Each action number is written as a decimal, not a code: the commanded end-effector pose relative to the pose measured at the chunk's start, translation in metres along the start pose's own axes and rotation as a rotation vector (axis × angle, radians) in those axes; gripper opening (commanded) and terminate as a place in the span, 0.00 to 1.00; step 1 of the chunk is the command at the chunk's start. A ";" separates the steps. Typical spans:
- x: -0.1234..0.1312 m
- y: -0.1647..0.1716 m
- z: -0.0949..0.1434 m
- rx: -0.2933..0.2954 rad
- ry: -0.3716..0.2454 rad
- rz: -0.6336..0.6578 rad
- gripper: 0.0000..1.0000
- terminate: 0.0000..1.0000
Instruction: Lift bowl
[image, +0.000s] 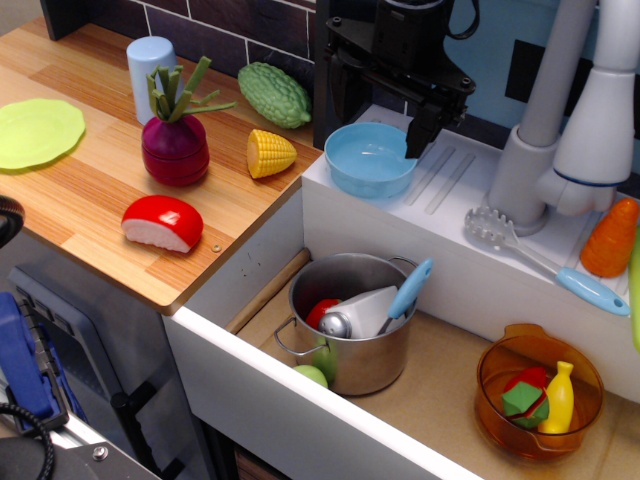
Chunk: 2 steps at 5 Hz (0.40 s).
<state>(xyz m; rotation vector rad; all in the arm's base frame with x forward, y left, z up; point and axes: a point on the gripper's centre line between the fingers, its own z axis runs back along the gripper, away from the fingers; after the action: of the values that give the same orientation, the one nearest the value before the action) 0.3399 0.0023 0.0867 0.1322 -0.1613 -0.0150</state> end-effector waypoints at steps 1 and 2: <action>0.000 0.000 0.000 0.000 0.000 0.000 1.00 0.00; 0.010 0.005 -0.012 -0.011 0.006 -0.144 1.00 0.00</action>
<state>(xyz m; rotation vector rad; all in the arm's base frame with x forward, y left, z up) 0.3469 0.0098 0.0524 0.1326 -0.0931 -0.2417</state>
